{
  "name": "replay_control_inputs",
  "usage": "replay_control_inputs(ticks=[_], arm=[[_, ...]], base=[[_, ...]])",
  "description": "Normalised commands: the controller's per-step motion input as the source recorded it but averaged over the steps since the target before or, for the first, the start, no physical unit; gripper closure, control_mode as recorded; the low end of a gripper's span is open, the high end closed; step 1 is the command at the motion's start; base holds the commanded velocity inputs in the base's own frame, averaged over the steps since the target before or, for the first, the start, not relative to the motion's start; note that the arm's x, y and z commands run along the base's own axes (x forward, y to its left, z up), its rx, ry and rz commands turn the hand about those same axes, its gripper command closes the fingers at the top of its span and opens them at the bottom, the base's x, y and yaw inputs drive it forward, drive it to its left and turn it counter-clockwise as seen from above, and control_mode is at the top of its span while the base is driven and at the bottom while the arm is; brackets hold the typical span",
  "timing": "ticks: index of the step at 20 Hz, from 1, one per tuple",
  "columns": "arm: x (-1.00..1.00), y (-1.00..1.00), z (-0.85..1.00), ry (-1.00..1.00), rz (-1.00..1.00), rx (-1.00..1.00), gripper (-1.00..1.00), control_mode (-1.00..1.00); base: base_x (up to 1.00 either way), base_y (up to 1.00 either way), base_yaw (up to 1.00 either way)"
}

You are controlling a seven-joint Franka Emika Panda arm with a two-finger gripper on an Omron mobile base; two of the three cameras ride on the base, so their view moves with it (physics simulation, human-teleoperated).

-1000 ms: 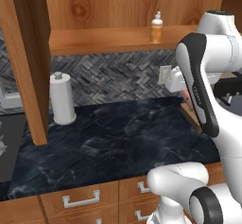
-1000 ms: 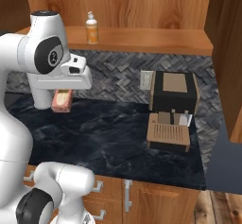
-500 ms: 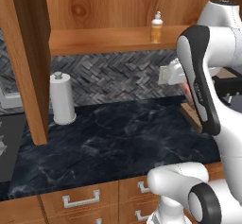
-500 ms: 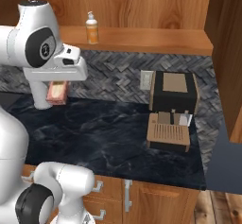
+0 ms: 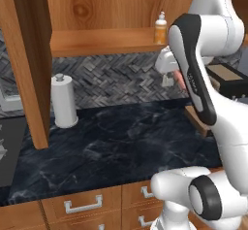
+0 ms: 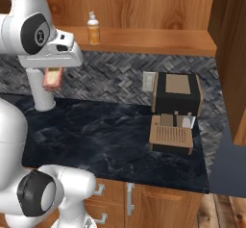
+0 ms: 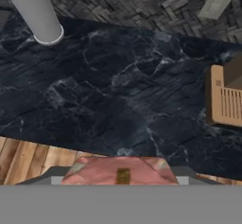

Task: Pick up the soap dispenser and bar soap from the sink, and place them back in the cabinet, and close the cabinet doors.

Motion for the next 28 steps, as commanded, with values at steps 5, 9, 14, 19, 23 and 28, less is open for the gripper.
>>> replay_control_inputs(ticks=[5,9,14,19,23,28], arm=[[0.40,0.46,0.20,-0.06,0.00,0.00,1.00,-1.00],[0.33,0.46,0.17,-0.06,0.00,0.00,1.00,-1.00],[0.33,0.33,0.18,-0.10,0.00,0.00,1.00,-1.00],[0.33,0.21,0.12,-0.12,0.00,0.00,1.00,-1.00],[0.60,0.09,0.04,-0.09,0.00,0.00,1.00,-1.00],[0.75,0.00,0.13,-0.04,0.00,0.00,1.00,-1.00]], base=[[0.00,0.00,0.00],[0.00,0.00,0.00],[0.00,0.00,0.00],[0.00,0.00,0.00],[0.00,0.00,0.00],[0.00,0.00,0.00]])
